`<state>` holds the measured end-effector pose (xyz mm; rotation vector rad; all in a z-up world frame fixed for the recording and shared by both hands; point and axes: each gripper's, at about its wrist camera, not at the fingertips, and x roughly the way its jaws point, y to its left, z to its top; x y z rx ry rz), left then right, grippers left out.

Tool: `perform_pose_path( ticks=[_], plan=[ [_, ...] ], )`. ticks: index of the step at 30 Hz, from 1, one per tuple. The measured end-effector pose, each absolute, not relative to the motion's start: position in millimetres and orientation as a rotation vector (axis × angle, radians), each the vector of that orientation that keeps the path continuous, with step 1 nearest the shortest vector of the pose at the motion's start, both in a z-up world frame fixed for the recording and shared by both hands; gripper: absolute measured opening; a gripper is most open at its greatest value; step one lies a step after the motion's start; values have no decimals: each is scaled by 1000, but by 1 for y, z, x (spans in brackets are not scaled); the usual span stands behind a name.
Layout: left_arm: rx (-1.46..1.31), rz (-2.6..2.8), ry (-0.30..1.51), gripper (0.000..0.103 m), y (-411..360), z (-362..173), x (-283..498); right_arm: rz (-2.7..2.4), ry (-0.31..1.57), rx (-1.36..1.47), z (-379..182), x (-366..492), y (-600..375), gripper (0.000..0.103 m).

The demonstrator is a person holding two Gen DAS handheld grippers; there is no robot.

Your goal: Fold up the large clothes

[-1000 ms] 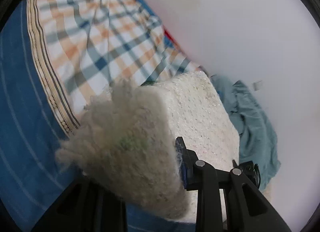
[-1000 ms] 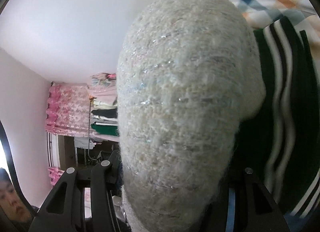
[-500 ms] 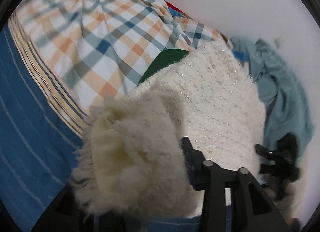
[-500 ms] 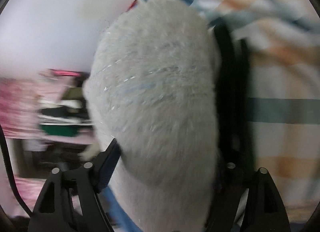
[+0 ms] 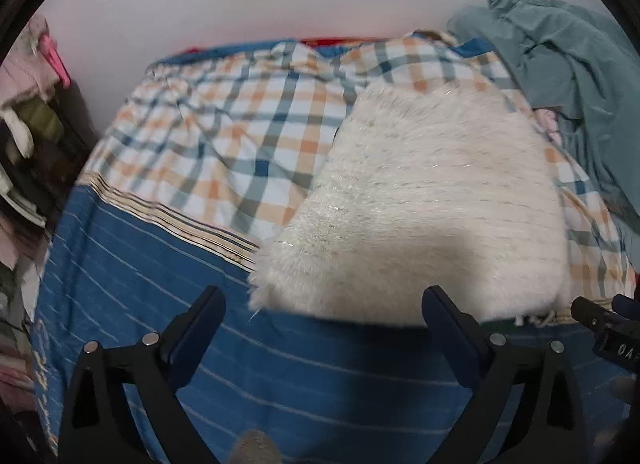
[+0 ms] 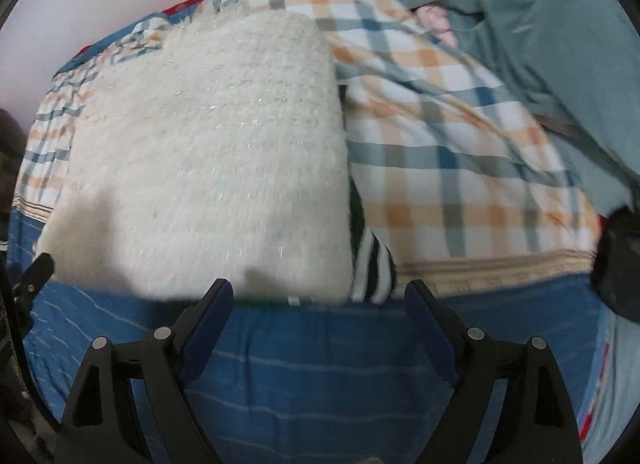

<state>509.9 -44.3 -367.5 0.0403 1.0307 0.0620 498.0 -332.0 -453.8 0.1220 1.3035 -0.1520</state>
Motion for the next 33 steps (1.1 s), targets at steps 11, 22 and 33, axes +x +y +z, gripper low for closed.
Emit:
perform_pose_path(
  ticks=[11, 22, 33],
  plan=[
    [32, 36, 943, 102, -44, -250, 411, -258, 1137, 59, -282, 341, -271, 91],
    [45, 13, 883, 102, -38, -112, 286, -276, 996, 67, -96, 187, -237, 91],
    [38, 49, 757, 102, -38, -12, 196, -214, 870, 42, 39, 67, -223, 91]
  ],
)
